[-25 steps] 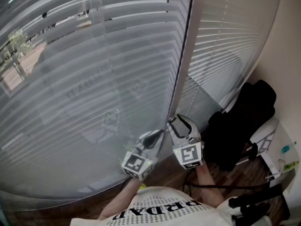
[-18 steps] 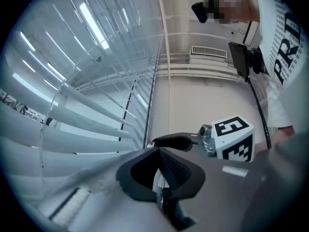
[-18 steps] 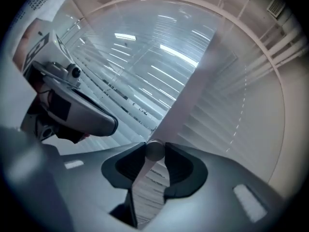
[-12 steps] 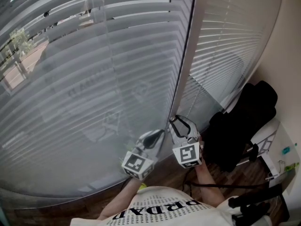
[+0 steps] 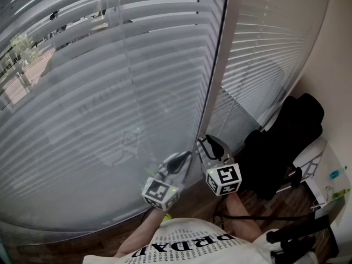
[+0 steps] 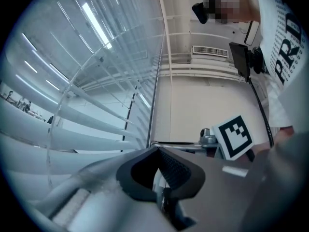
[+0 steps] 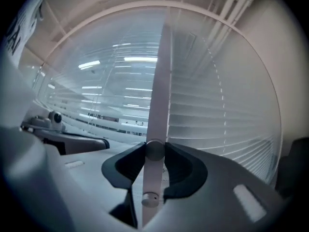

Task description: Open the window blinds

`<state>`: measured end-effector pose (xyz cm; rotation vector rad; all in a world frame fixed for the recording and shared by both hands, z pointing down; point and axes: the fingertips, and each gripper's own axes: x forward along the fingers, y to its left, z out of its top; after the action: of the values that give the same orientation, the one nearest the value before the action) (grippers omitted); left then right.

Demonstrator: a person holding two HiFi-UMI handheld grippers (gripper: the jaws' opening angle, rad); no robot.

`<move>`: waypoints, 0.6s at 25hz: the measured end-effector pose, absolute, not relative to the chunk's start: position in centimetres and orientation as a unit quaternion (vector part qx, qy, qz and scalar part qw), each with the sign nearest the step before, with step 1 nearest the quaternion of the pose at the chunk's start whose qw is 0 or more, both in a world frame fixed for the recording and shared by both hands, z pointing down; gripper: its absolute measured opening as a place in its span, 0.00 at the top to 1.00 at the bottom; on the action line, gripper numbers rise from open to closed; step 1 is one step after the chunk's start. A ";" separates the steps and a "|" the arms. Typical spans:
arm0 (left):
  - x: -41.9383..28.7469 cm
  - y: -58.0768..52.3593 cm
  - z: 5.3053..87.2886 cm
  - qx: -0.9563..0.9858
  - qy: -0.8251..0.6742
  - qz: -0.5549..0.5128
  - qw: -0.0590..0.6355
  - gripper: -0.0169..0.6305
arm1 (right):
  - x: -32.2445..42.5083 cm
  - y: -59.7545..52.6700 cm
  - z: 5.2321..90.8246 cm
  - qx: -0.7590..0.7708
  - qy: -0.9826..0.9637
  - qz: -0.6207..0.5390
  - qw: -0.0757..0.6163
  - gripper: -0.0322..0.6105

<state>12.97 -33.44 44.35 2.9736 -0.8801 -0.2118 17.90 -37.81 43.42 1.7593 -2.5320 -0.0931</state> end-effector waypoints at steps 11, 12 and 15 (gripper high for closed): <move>13.2 -33.5 44.3 0.958 -0.276 -0.074 0.022 0.98 | 18.1 -37.8 43.4 0.572 -0.820 0.011 -0.015 0.74; 13.2 -33.5 44.2 0.958 -0.277 -0.073 0.021 0.98 | 18.0 -37.8 43.4 0.573 -0.820 -0.001 -0.004 0.74; 13.1 -33.5 44.3 0.958 -0.278 -0.072 0.020 0.98 | 17.8 -37.6 43.3 0.573 -0.816 -0.055 0.052 0.74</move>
<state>13.10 -33.50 44.26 2.9704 -0.8616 -0.2225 17.84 -37.61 43.27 1.7438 -2.4826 -0.1677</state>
